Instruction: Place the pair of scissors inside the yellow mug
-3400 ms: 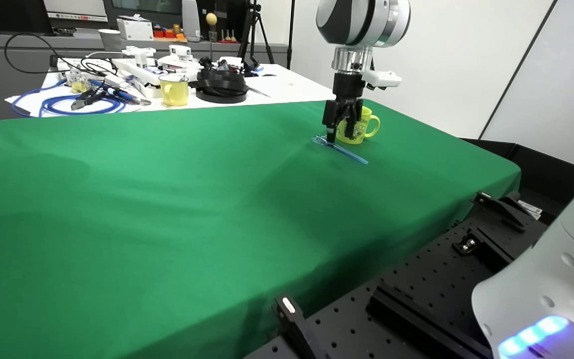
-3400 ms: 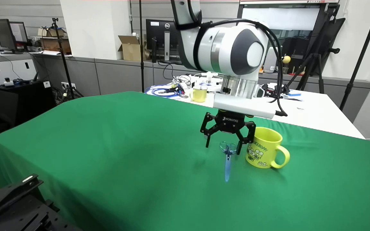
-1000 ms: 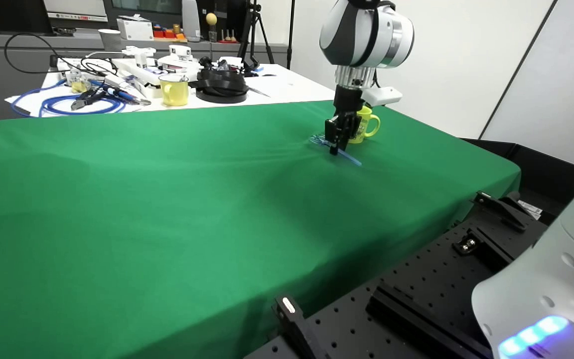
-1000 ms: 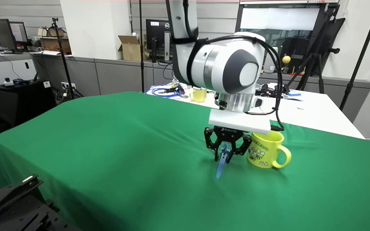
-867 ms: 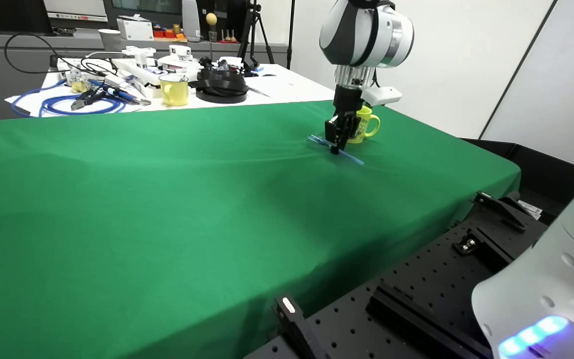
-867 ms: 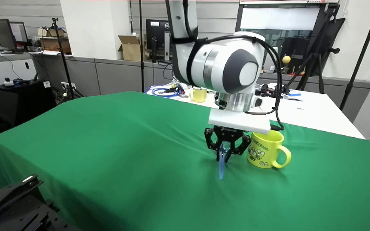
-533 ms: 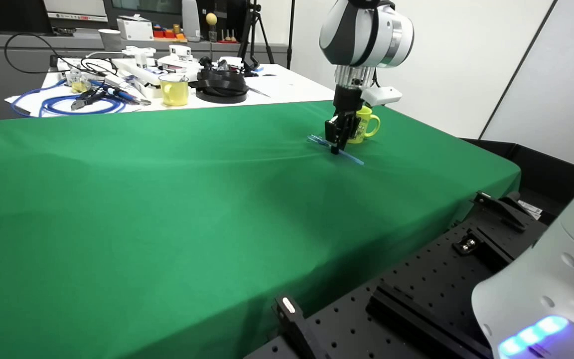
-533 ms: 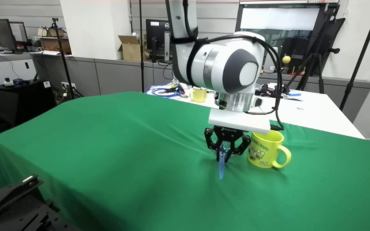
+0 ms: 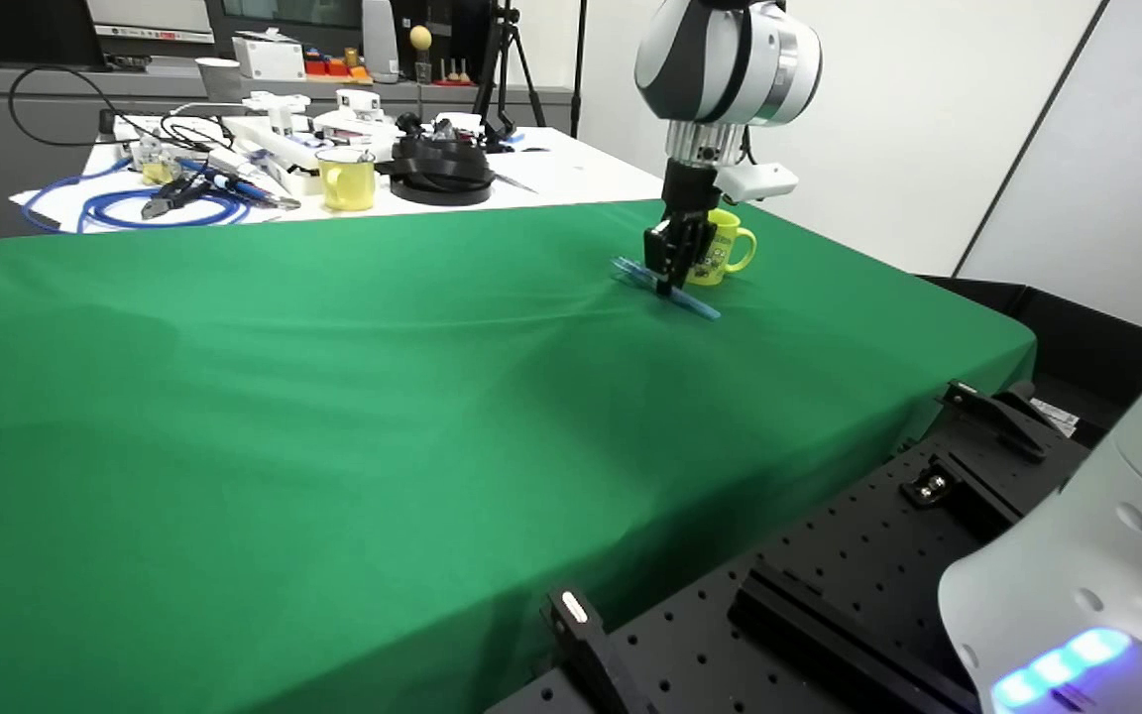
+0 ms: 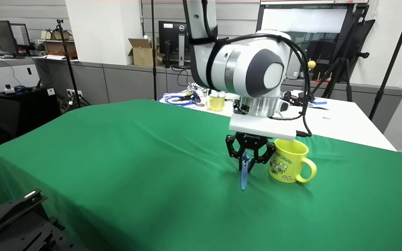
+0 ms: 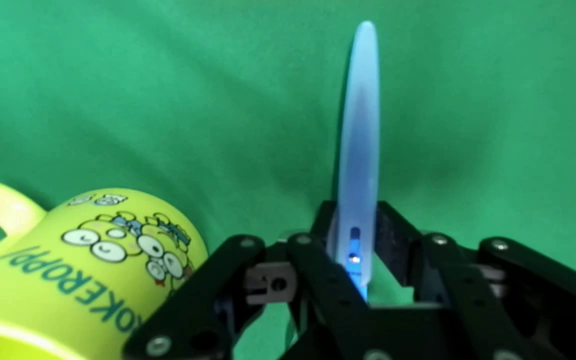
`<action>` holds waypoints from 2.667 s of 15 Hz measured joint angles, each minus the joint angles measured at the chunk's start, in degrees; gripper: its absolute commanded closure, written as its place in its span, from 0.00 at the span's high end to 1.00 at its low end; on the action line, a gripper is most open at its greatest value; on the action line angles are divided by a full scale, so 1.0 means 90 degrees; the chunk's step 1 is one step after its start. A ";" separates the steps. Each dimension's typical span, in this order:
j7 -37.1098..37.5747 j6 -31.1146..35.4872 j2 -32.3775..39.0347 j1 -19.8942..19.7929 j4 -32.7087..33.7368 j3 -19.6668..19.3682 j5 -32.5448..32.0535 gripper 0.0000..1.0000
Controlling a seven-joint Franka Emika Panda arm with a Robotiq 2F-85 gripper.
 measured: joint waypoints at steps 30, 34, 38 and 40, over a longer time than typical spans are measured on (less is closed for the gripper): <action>0.0540 -0.5923 0.0148 -0.0181 0.3532 -0.0560 -0.0102 0.06; 0.0555 -0.7287 0.0869 -0.0361 0.4594 -0.0574 0.0039 0.06; 0.0621 -0.8251 0.1597 -0.0547 0.5587 -0.0572 0.0292 0.06; 0.0673 -0.8576 0.1899 -0.0626 0.6009 -0.0571 0.0390 0.06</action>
